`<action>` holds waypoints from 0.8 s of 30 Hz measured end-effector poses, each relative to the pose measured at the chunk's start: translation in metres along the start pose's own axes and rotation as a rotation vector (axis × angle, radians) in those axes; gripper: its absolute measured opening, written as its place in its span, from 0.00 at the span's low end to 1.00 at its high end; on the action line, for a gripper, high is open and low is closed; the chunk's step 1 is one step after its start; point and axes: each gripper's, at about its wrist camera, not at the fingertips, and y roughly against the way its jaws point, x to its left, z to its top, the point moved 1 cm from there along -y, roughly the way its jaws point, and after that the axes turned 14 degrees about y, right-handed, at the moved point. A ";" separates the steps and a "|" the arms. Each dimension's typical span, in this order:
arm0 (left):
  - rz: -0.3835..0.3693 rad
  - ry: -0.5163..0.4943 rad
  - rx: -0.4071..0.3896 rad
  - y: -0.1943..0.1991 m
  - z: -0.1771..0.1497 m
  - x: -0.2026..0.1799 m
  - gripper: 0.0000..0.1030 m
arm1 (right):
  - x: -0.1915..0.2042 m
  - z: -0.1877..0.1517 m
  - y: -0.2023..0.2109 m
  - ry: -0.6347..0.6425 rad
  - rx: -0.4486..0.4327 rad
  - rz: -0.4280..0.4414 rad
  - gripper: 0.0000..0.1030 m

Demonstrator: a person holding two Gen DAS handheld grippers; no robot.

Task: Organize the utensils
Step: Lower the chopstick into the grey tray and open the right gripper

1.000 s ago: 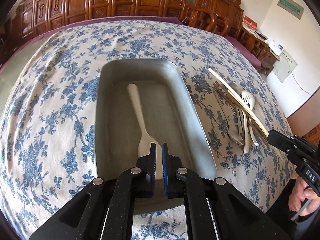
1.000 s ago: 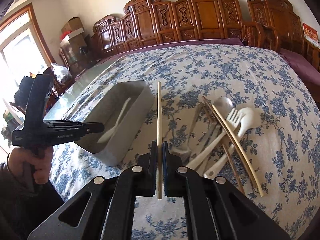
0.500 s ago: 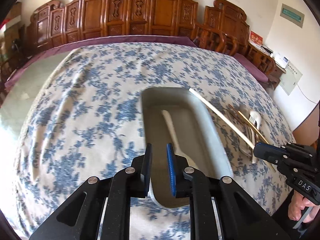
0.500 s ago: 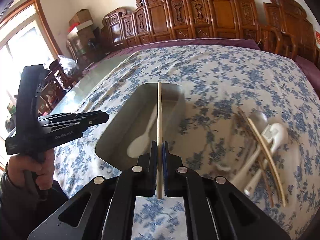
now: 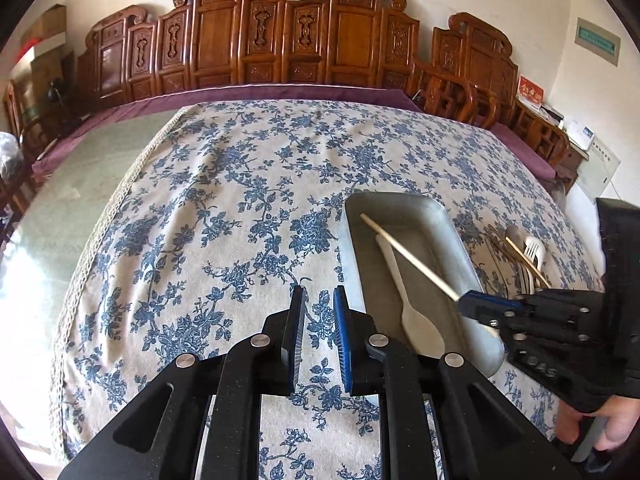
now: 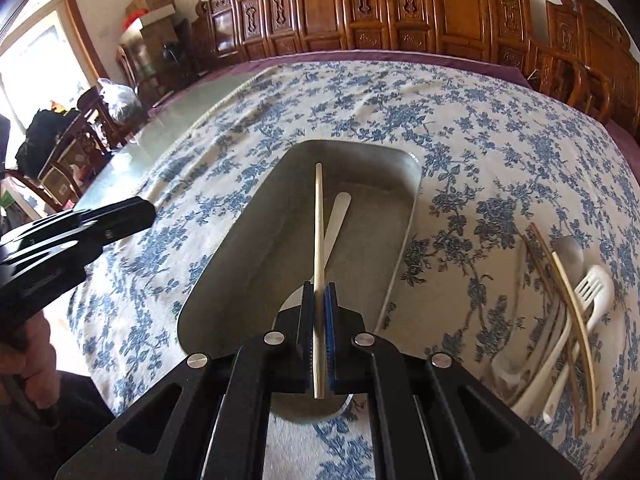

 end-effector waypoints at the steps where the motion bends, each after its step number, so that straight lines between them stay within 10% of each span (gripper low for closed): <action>1: -0.003 0.001 0.000 0.000 0.001 -0.001 0.13 | 0.001 0.000 -0.003 0.001 0.005 0.002 0.06; 12: -0.022 -0.005 0.005 0.000 -0.001 -0.009 0.13 | 0.012 -0.002 -0.014 0.032 0.006 0.053 0.07; 24: -0.088 -0.051 -0.001 0.002 -0.011 -0.049 0.29 | -0.050 -0.032 0.075 0.047 -0.098 -0.067 0.07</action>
